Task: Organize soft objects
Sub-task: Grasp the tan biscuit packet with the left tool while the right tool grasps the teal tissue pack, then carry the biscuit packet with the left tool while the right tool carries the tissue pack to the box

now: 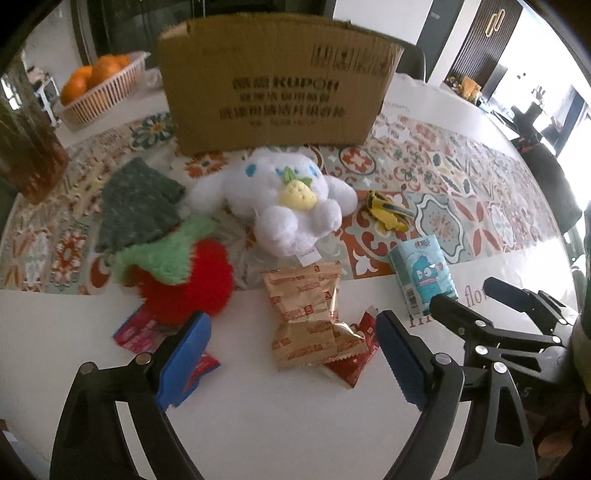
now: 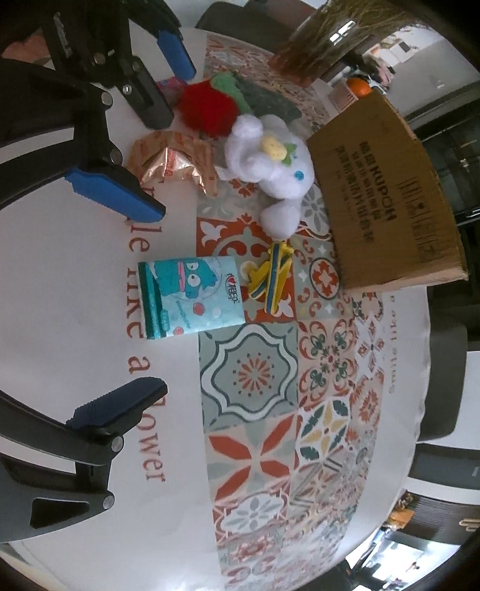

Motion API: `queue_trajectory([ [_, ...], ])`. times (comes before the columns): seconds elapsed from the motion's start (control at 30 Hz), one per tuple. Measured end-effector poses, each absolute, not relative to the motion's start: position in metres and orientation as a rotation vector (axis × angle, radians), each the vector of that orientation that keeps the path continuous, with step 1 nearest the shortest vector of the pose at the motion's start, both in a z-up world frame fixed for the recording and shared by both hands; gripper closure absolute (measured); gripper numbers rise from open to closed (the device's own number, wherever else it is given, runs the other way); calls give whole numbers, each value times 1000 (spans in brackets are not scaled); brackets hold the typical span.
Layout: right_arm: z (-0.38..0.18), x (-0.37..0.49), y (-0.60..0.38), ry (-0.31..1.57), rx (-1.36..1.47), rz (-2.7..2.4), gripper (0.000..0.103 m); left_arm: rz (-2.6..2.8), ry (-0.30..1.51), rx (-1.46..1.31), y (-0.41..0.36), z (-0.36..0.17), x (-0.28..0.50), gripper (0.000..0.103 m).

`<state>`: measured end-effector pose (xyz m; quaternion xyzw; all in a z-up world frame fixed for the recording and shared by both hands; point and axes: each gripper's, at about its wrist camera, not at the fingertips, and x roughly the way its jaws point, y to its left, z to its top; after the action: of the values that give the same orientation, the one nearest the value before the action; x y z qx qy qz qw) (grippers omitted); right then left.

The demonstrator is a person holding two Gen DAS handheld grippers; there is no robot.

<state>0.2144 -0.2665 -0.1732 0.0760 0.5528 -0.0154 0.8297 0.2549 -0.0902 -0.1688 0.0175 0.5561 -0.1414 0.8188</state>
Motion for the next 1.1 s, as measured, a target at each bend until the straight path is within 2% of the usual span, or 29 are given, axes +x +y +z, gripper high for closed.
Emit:
queue_trajectory([
  [0.37, -195, 229, -266, 1192, 135, -27, 27, -298, 1314, -32, -95, -209, 278, 26],
  [0.53, -206, 235, -267, 1211, 144, -33, 34, -298, 1348, -60, -95, -219, 282, 39],
  [0.63, -209, 237, -268, 1215, 153, -31, 42, -294, 1346, -51, -96, -220, 283, 47],
  [0.7, -210, 237, -267, 1218, 148, -28, 47, -300, 1342, -48, -96, -219, 283, 48],
  [1.1, -196, 226, -263, 1190, 152, -24, 48, -331, 1304, -53, -87, -204, 268, 52],
])
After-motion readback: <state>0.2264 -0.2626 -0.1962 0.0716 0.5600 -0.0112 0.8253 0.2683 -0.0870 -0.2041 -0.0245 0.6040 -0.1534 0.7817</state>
